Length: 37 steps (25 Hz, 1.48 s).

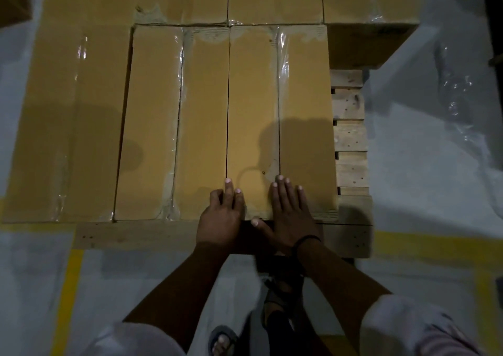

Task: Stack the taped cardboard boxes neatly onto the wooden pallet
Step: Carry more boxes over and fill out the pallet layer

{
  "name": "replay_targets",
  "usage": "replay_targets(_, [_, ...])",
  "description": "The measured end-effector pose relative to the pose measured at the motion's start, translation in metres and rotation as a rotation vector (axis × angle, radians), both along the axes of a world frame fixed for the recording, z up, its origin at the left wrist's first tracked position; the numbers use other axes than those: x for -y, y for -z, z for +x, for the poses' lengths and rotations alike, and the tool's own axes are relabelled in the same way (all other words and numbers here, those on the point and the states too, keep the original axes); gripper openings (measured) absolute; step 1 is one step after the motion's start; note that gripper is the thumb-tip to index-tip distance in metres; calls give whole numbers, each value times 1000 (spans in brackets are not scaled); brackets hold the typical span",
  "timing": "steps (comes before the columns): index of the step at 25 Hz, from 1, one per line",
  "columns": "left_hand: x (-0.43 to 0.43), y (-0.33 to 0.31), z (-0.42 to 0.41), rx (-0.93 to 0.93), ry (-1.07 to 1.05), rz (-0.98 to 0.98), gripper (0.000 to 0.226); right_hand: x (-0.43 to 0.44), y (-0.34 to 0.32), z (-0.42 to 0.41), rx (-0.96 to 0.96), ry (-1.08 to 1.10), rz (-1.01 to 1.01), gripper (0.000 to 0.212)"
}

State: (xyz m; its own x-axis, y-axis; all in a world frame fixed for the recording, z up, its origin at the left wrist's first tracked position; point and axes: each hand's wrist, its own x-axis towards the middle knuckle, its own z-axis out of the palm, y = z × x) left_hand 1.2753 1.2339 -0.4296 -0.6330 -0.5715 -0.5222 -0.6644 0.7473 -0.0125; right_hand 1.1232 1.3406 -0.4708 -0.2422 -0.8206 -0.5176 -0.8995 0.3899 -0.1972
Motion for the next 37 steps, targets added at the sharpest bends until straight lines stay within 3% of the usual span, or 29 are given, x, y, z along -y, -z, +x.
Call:
replay_targets(9, [-3,10,1,-33,2,-54,64,42,2,-14,-31,18,11,105])
replay_targets(16, [-4,-2,3,-31,-24,28,89,-25,-22,46,65,116,83,105])
replay_targets(20, [-4,-29,1,-26,-34,155,70,-28,-51,52,96,183,40,98])
replay_targets(22, [-19,-48,12,-116,-35,163,60,-42,-67,60,94,246,-23,93])
replay_targets(25, [-66,-71,52,-231,11,125,63,-96,-91,95,111,390,-98,88])
replay_targets(30, [-153,-87,122,-201,143,205,68,-220,-121,170,147,663,-30,130])
replay_targets(32, [-190,-93,131,-150,194,277,64,-265,-129,196,169,778,5,135])
replay_targets(37, [-286,-87,120,-45,479,364,63,-370,-119,244,160,1096,-104,85])
